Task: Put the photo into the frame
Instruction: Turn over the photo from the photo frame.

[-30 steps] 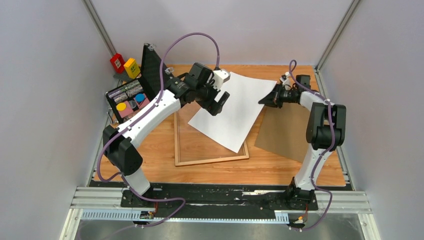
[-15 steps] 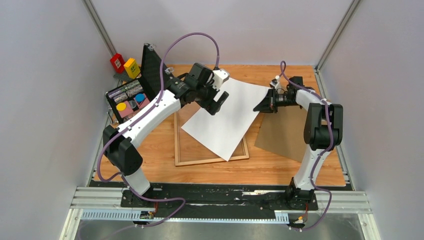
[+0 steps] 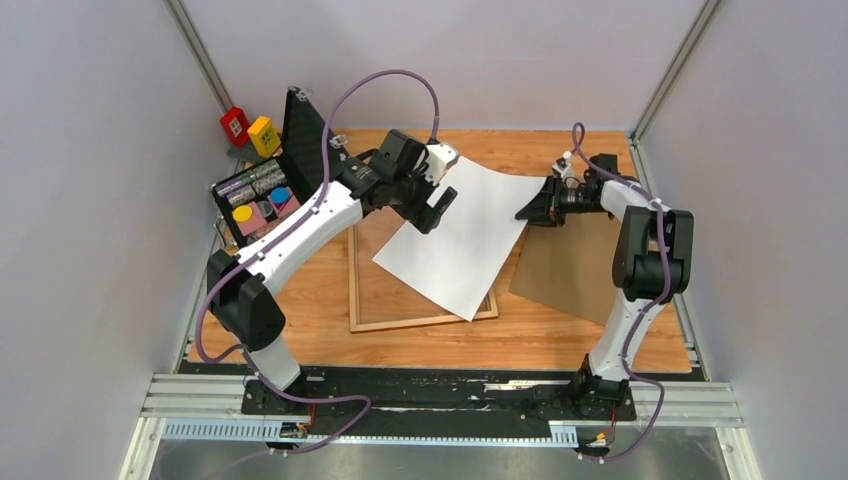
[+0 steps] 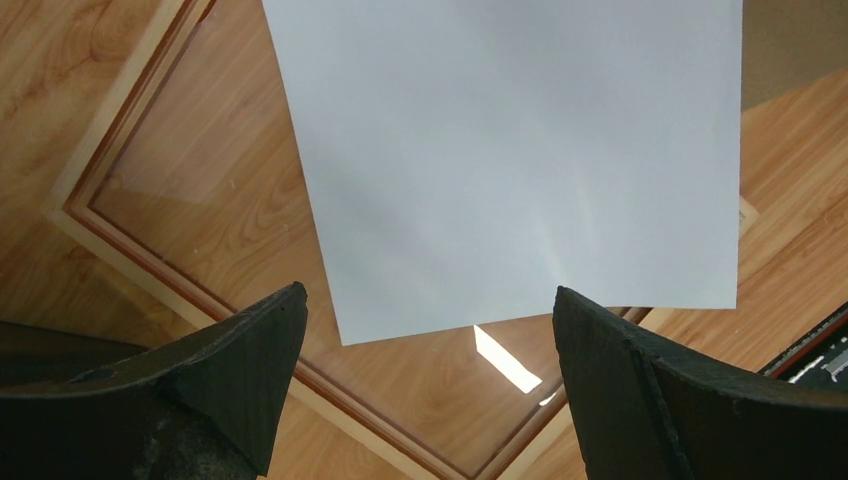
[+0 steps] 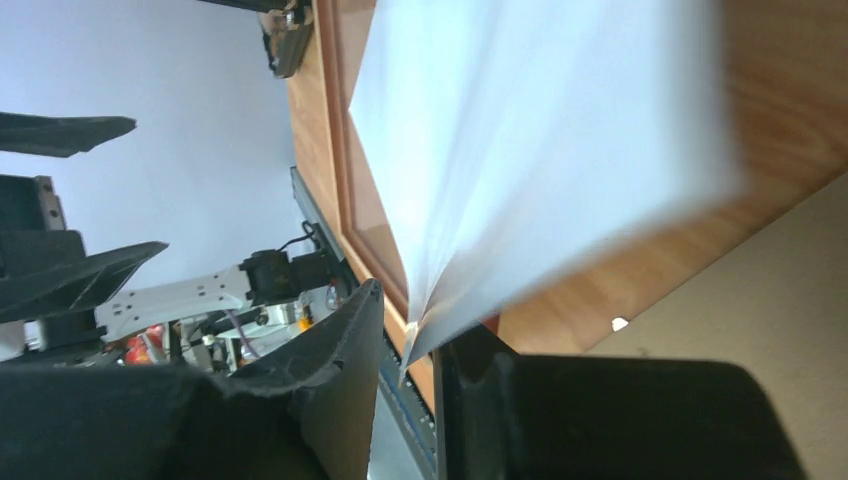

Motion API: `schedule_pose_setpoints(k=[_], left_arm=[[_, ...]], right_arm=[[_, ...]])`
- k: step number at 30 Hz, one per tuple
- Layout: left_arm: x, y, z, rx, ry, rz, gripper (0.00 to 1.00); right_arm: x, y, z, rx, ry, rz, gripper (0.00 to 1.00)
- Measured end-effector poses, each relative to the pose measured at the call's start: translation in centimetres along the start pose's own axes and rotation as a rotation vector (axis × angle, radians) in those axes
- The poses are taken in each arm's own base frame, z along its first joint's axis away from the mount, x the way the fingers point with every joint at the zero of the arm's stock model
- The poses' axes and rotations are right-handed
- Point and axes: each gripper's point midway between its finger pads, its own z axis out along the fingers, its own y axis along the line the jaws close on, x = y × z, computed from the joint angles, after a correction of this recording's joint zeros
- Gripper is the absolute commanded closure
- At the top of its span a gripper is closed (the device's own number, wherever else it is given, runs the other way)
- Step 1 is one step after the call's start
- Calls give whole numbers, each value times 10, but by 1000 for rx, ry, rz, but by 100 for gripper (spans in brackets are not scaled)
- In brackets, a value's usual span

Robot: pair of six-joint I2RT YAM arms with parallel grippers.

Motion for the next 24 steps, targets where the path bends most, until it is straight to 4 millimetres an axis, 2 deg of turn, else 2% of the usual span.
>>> schedule_pose_setpoints(k=[2, 9, 16, 20, 24], left_arm=[[3, 0, 1, 1, 6, 0, 0], [10, -1, 6, 3, 23, -2, 0], [10, 1, 8, -5, 18, -1, 0], [9, 2, 8, -14, 14, -1, 0], [9, 4, 8, -22, 15, 0, 0]], right_arm=[[-5, -7, 3, 13, -15, 6, 67], [-17, -40, 20, 43, -72, 60, 59], [-7, -64, 32, 52, -116, 120, 57], [-2, -66, 42, 32, -134, 126, 65], [-6, -58, 50, 2, -150, 105, 89]])
